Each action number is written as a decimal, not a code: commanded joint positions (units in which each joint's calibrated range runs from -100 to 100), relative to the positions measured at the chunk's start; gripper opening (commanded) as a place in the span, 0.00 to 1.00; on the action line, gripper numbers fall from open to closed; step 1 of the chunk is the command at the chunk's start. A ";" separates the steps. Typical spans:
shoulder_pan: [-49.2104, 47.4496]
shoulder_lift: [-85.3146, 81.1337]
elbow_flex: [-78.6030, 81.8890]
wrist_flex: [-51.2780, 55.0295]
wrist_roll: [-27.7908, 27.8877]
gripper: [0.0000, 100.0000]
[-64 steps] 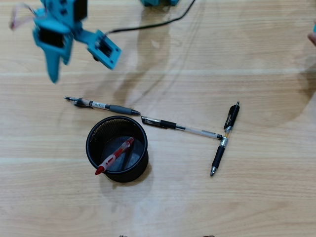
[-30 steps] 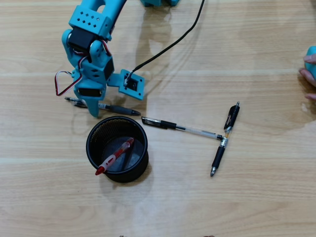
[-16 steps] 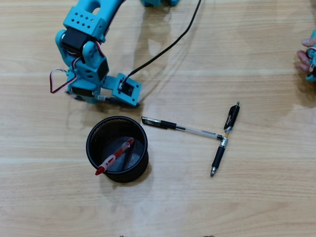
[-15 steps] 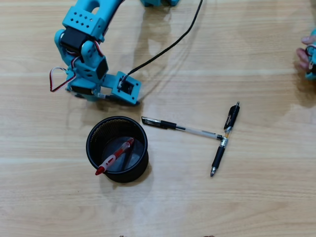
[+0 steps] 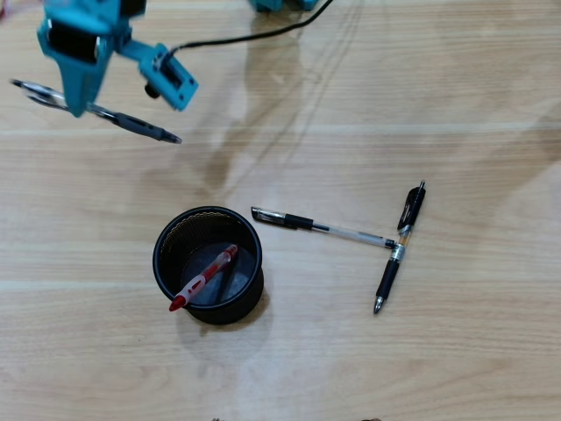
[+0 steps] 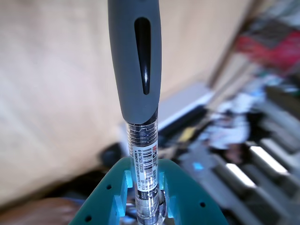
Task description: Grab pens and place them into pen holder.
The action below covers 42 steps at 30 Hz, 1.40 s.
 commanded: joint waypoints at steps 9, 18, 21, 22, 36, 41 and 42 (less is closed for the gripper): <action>-17.67 1.89 9.37 -28.82 27.11 0.02; -15.33 8.15 9.74 -40.25 27.47 0.02; -15.57 8.99 4.85 -40.16 27.05 0.02; -15.57 8.99 3.22 -40.16 26.22 0.02; -15.82 14.57 -0.04 -45.66 22.77 0.02; -15.65 16.69 -0.59 -49.27 21.57 0.02; -15.49 16.69 -0.77 -49.44 21.20 0.02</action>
